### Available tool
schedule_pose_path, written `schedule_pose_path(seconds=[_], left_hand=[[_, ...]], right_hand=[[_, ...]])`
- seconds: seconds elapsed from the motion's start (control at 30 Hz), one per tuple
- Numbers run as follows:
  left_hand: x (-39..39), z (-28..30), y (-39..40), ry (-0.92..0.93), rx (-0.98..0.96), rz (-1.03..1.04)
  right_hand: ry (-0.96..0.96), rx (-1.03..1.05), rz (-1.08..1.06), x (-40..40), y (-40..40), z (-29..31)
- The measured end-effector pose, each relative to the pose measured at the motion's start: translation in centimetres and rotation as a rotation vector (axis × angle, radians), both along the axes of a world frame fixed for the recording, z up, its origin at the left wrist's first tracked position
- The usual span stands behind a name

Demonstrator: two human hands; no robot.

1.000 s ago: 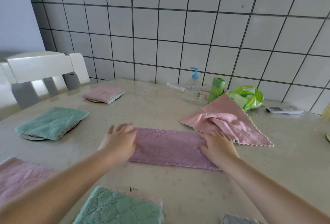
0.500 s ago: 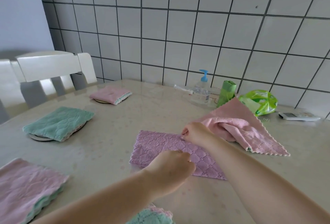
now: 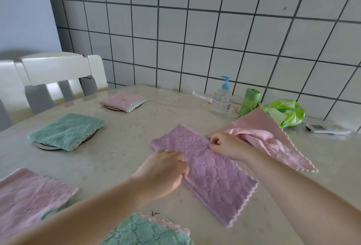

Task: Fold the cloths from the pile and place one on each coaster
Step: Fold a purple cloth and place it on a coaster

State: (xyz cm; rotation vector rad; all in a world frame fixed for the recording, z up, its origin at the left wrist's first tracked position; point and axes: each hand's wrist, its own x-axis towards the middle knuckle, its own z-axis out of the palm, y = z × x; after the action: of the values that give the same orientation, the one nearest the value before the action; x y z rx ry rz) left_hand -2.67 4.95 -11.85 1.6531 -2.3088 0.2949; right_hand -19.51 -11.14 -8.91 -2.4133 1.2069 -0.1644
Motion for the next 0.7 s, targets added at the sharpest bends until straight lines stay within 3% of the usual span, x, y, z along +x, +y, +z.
schedule_pose_path(seconds=[0.13, 0.27, 0.4, 0.5, 0.57, 0.7], left_hand=[[2.9, 0.5, -0.8, 0.127, 0.041, 0.198], [4.5, 0.3, -2.3, 0.118, 0.059, 0.334], [4.9, -1.0, -2.4, 0.051, 0.043, 0.255], [5.4, -1.6, -2.1, -0.111, -0.012, 0.094], [5.8, -1.7, -1.6, -0.193, 0.002, -0.011], [6.3, -1.3, -1.2, -0.253, 0.028, -0.134]], right_hand=[[-0.127, 0.195, -0.118, -1.0, 1.1, 0.0], [-0.19, 0.464, -0.138, -0.9, 3.1, -0.2], [-0.298, 0.447, -0.152, -1.4, 4.2, -0.6], [-0.414, 0.511, -0.07, -2.7, 4.3, -1.2], [-0.397, 0.442, 0.058, -3.6, 4.4, -2.2], [-0.282, 0.044, 0.226, -4.4, 4.9, -3.9]])
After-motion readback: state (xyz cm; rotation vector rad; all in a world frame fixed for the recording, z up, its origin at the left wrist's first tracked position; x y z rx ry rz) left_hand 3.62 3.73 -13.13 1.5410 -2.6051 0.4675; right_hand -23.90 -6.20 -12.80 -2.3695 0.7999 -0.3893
